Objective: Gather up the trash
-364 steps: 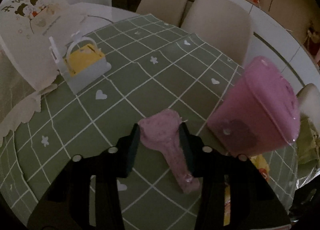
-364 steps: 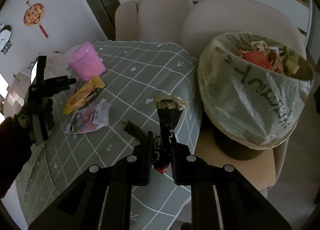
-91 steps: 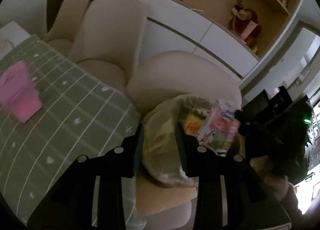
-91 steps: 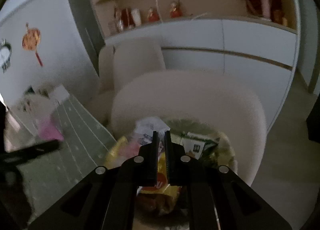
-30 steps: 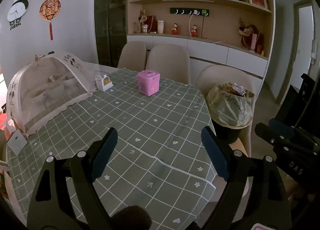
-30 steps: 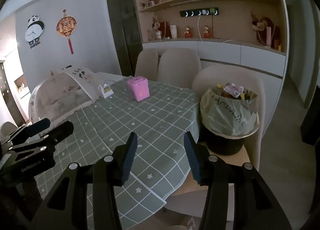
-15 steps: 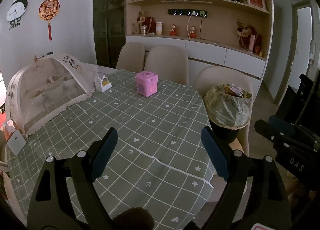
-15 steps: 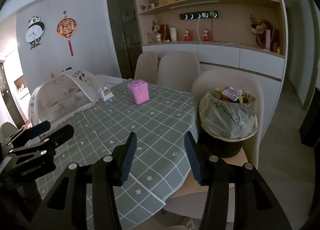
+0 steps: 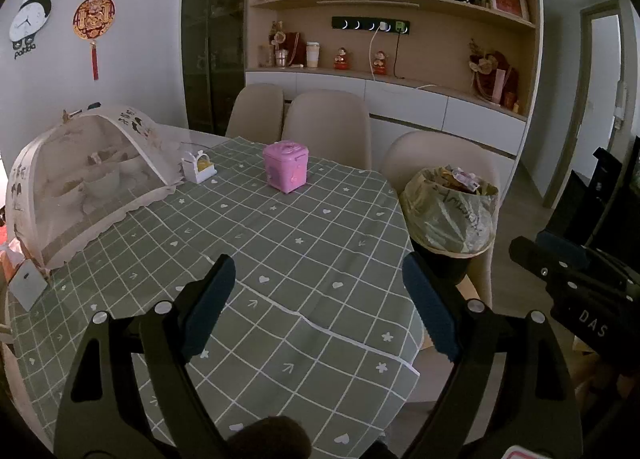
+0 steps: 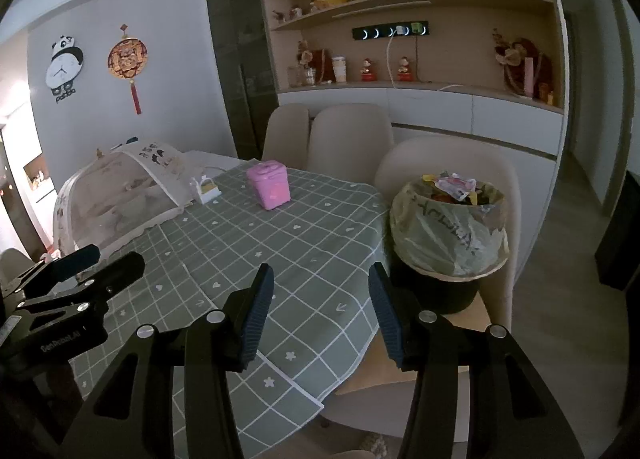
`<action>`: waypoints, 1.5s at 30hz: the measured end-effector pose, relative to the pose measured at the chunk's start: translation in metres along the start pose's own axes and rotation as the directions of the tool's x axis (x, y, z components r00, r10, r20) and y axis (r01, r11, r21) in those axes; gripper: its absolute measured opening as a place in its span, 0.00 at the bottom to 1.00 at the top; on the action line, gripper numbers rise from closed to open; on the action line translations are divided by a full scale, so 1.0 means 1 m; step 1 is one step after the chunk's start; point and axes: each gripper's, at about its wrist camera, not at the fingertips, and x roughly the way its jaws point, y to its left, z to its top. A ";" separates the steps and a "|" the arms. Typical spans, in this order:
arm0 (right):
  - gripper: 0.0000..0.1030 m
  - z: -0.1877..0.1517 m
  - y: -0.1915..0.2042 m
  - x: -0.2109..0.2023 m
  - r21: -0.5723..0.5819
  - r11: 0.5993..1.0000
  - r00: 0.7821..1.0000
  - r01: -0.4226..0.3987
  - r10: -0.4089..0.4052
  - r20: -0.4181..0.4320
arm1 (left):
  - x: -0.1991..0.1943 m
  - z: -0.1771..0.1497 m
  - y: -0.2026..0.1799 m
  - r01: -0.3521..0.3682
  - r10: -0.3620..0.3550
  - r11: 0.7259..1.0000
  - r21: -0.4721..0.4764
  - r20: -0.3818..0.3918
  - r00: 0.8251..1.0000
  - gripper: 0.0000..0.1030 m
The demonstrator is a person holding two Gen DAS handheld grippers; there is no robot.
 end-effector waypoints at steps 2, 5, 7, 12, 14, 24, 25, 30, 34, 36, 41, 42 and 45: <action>0.46 0.000 -0.001 0.000 0.000 1.000 1.000 0.001 -0.001 -0.001 | 0.000 0.000 0.000 0.003 -0.003 1.000 0.000 0.001 1.000 0.79; 0.46 0.000 -0.002 -0.001 0.000 1.000 1.000 0.000 0.000 -0.001 | -0.001 0.000 -0.002 0.007 -0.007 1.000 0.004 0.005 1.000 0.79; 0.46 0.000 -0.002 -0.001 0.001 1.000 1.000 -0.001 0.001 -0.001 | -0.001 -0.001 -0.004 0.009 -0.009 1.000 0.006 0.004 1.000 0.79; 0.46 0.000 -0.004 -0.001 0.001 1.000 1.000 0.001 -0.001 -0.001 | -0.001 -0.001 -0.005 0.011 -0.011 1.000 0.004 0.000 1.000 0.79; 0.45 0.000 -0.004 -0.001 0.002 1.000 1.000 0.001 -0.001 0.000 | -0.001 -0.002 -0.005 0.010 -0.010 1.000 0.006 0.003 1.000 0.79; 0.46 -0.001 -0.004 -0.002 0.003 1.000 1.000 0.002 -0.002 0.000 | -0.001 -0.001 -0.005 0.010 -0.010 1.000 0.006 0.003 1.000 0.79; 0.46 -0.001 -0.004 -0.002 0.004 1.000 1.000 0.001 -0.001 0.000 | -0.001 -0.002 -0.005 0.010 -0.010 1.000 0.005 0.003 1.000 0.79; 0.46 -0.001 -0.004 -0.002 0.005 1.000 1.000 0.004 -0.004 0.001 | -0.001 -0.002 -0.006 0.011 -0.011 1.000 0.005 0.005 1.000 0.79; 0.46 -0.002 -0.005 -0.002 0.007 1.000 1.000 0.003 -0.003 -0.001 | -0.002 -0.002 -0.006 0.010 -0.010 1.000 0.004 0.004 1.000 0.79; 0.50 -0.001 -0.005 -0.002 0.006 1.000 1.000 0.002 -0.002 0.000 | -0.001 -0.002 -0.006 0.009 -0.009 1.000 0.004 0.006 1.000 0.79; 0.52 -0.002 -0.004 -0.002 0.008 1.000 1.000 0.001 -0.001 0.001 | -0.002 -0.002 -0.005 0.010 -0.010 1.000 0.004 0.004 1.000 0.79; 0.52 -0.001 -0.004 -0.002 0.008 1.000 1.000 0.001 -0.001 0.002 | -0.002 -0.003 -0.006 0.010 -0.010 1.000 0.004 0.005 1.000 0.79; 0.52 -0.001 -0.005 -0.002 0.006 1.000 1.000 0.001 -0.001 0.000 | -0.002 -0.002 -0.005 0.011 -0.011 1.000 0.003 0.004 1.000 0.79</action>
